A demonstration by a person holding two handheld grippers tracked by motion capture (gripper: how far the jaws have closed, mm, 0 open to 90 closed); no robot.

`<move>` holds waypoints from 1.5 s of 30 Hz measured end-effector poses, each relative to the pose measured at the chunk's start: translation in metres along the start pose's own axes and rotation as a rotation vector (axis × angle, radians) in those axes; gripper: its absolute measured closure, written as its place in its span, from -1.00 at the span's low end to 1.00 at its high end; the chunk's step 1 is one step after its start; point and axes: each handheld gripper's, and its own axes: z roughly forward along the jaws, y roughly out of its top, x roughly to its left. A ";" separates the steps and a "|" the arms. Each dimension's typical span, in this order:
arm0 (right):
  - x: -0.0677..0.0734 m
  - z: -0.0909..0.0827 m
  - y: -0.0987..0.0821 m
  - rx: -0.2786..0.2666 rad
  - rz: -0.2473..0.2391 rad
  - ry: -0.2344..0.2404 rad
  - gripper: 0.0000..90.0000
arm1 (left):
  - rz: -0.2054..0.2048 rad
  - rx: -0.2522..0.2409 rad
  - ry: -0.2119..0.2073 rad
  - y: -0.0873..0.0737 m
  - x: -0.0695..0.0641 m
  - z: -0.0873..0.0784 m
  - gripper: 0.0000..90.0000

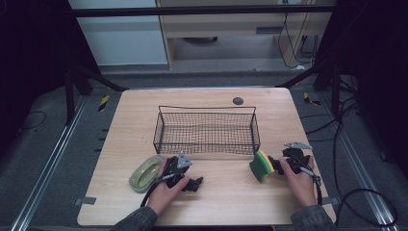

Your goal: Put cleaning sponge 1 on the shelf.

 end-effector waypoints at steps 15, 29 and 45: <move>0.000 -0.001 0.000 0.012 -0.005 0.008 -0.99 | 0.082 -0.078 0.009 0.013 0.006 -0.051 -0.91; 0.000 -0.001 0.000 0.011 -0.020 0.024 -0.99 | 0.050 0.033 0.105 0.026 0.057 -0.100 -0.80; 0.000 -0.001 -0.001 0.002 -0.036 0.035 -0.99 | 0.027 0.236 0.088 0.025 0.079 -0.133 -0.85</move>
